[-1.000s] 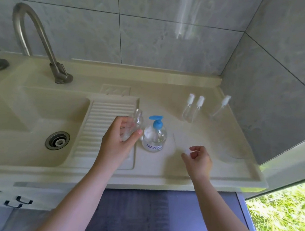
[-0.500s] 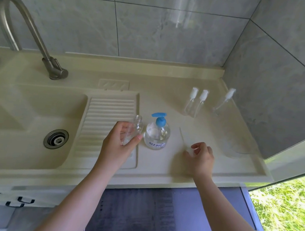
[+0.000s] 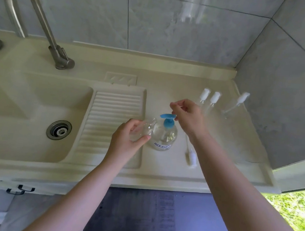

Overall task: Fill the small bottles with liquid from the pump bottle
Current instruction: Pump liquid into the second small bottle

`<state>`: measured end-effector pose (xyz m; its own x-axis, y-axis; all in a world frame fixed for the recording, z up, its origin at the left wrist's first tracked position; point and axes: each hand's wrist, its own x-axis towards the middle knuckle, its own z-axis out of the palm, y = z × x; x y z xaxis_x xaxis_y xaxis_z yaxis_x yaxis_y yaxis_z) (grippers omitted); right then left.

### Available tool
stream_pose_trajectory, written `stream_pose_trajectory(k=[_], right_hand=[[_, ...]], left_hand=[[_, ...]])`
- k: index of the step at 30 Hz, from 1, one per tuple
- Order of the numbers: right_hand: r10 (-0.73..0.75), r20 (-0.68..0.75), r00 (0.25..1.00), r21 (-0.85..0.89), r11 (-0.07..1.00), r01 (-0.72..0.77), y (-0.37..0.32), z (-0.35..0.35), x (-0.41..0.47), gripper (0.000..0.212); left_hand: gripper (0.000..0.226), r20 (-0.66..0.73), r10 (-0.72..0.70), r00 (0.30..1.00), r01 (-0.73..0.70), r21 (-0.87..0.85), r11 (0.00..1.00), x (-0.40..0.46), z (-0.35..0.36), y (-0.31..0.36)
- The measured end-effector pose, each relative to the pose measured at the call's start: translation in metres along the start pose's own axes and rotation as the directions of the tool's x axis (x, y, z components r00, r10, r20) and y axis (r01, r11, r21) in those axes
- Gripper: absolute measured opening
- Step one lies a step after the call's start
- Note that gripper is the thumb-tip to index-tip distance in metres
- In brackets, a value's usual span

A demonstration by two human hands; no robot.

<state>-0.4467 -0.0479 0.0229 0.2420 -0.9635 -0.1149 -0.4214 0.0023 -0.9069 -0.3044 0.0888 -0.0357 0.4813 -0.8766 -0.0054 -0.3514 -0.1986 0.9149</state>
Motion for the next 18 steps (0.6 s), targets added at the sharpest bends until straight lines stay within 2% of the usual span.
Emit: stream_pose_trajectory(k=[5, 12, 18], right_hand=[[0.067, 0.049, 0.997, -0.072, 0.995, -0.063, 0.0, 0.014, 0.009, 0.02], [0.15, 0.085, 0.985, -0.026, 0.989, -0.149, -0.001, 0.014, 0.019, 0.014], [0.177, 0.073, 0.982, -0.067, 0.983, -0.172, 0.001, 0.016, 0.021, 0.013]], left_hand=[[0.033, -0.019, 0.03, 0.999, -0.029, 0.024, 0.999, 0.007, 0.003, 0.002], [0.039, -0.008, 0.077, 0.997, -0.076, 0.051, 0.996, 0.014, 0.002, 0.006], [0.039, -0.006, 0.103, 0.995, -0.102, 0.033, 0.994, 0.016, 0.001, 0.009]])
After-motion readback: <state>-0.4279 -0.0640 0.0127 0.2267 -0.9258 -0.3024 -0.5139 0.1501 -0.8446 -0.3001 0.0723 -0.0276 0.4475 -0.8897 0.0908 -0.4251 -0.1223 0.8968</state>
